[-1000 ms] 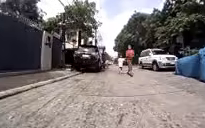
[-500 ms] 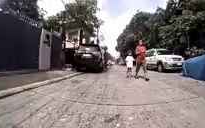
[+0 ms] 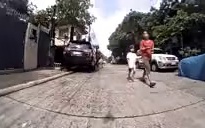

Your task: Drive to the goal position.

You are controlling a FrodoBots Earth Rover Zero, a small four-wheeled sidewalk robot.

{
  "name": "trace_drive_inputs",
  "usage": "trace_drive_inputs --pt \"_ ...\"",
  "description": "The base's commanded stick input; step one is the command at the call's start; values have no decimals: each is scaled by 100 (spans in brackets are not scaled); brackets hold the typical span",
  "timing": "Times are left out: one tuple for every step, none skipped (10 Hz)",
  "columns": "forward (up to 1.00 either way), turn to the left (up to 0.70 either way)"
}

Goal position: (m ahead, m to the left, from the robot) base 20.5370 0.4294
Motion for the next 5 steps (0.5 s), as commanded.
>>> trace_drive_inputs --pt "70 0" --pt "70 0" --pt "70 0" --pt "70 0" --pt "70 0"
